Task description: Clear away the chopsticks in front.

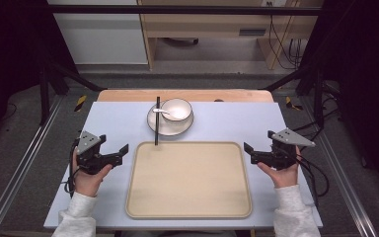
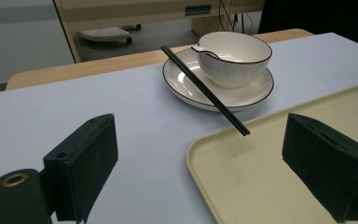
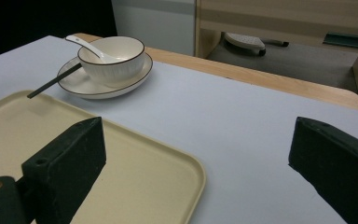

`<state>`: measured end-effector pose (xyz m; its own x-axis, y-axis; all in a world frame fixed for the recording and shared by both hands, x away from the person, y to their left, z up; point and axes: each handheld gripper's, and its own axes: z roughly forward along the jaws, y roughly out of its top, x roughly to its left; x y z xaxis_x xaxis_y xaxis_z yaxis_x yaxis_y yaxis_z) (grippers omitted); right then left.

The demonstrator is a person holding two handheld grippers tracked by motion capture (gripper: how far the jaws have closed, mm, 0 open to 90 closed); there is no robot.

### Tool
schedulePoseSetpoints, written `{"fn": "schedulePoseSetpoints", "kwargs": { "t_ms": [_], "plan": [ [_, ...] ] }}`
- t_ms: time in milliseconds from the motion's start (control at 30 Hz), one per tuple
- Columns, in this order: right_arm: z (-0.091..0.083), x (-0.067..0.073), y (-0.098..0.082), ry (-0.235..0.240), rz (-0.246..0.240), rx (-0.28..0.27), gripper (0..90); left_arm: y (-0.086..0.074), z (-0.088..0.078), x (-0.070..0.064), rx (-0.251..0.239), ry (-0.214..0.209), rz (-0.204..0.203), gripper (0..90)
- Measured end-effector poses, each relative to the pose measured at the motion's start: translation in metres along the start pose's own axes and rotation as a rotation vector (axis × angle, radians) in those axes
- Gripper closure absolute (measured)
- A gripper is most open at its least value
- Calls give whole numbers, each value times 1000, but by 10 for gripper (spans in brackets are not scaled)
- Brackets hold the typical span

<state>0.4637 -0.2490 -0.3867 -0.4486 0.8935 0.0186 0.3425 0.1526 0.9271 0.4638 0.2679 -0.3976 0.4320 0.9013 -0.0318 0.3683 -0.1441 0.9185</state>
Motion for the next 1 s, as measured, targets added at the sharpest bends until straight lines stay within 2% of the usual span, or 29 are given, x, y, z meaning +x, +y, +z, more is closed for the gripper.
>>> {"fn": "schedulePoseSetpoints", "kwargs": {
  "t_ms": [300, 533, 733, 1000],
  "plan": [
    [0, 1, 0, 5, 4, -2, 41, 6, 6, -7, -4, -17, 12, 110],
    [-1, 0, 1, 0, 9, -8, 40, 14, 17, -10, 7, -32, 15, 116],
    [-3, -1, 2, -3, 13, -12, 39, 20, 21, -10, 7, -29, 26, 118],
    [-3, -1, 3, -4, 15, -15, 39, 30, 28, -8, -2, -29, 19, 121]
  ]
}}
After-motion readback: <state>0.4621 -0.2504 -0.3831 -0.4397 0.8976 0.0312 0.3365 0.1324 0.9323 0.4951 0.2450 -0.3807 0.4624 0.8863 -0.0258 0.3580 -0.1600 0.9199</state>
